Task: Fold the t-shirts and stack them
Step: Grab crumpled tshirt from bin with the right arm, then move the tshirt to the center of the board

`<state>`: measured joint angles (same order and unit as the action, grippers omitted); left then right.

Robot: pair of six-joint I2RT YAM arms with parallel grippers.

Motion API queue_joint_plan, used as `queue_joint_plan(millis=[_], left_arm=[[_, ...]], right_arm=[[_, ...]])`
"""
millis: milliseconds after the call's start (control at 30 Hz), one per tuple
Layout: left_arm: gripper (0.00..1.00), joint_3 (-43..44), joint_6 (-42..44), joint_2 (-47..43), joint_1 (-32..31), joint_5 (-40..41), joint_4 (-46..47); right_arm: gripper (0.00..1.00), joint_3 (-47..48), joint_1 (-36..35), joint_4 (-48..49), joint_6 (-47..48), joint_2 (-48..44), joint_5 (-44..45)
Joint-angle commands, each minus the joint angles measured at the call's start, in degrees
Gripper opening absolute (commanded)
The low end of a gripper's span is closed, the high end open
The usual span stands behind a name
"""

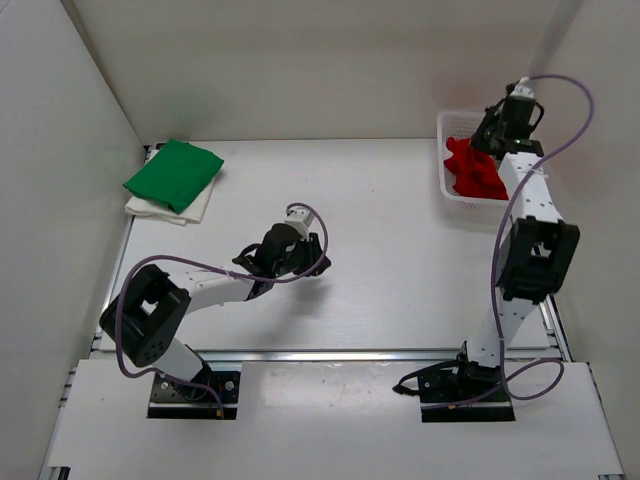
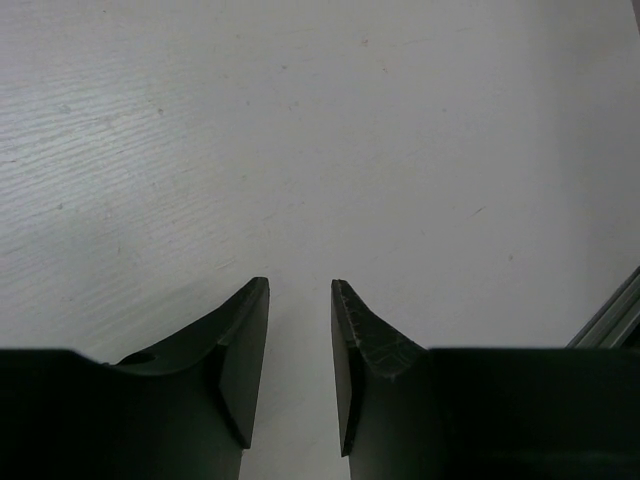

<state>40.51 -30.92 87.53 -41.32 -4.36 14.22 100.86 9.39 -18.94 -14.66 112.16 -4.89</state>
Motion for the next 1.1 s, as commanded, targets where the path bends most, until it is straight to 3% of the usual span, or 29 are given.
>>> queue_joint_plan(millis=[0,100,300,467,600,667,733,800,900,1067], left_arm=[[0.43,1.59,-0.55,-4.02,1.33,-0.21,-1.29],[0.42,1.85,-1.25,-5.34,2.73,-0.3,-2.69],[0.42,-2.1,-5.03,-9.91,9.23,-2.76,-1.56],[0.44,-6.14,-6.78,-14.92,15.47,-5.3,-0.86],[0.45,-8.34,-7.58,-20.1,20.91,-4.43,-1.47],[0.46,-9.3,-7.76,-21.86,22.68,-4.43,-1.13],[0.46,-10.1,-8.02,-23.36,23.83,-4.08,-1.3],[0.47,-10.1,-6.88,-24.16,24.01,-3.11,-1.91],[0.49,-11.07,-6.61,-24.34,24.53,-1.35,-2.7],[0.49,-10.37,-4.16,-22.84,24.28,2.32,-4.63]], right_arm=[[0.0,3.89,-2.0,3.92,1.55,-15.71,-0.3],[0.0,9.94,-6.38,1.55,3.57,-20.92,-2.84],[0.0,20.49,-26.4,1.09,12.18,-28.39,0.22],[0.0,26.23,-35.92,3.73,10.27,-30.42,-4.34],[0.0,22.64,-33.91,8.12,5.35,-33.23,-12.85],[0.0,14.33,-28.23,11.28,0.1,-34.54,-16.63],[0.0,5.2,-20.69,18.55,-7.26,-35.52,-25.75],[0.0,-2.58,-18.0,22.61,-11.62,-34.21,-28.67],[0.0,-15.65,-18.43,23.77,-10.58,-31.92,-26.41],[0.01,-17.72,-17.13,23.0,-10.31,-20.77,-26.83]])
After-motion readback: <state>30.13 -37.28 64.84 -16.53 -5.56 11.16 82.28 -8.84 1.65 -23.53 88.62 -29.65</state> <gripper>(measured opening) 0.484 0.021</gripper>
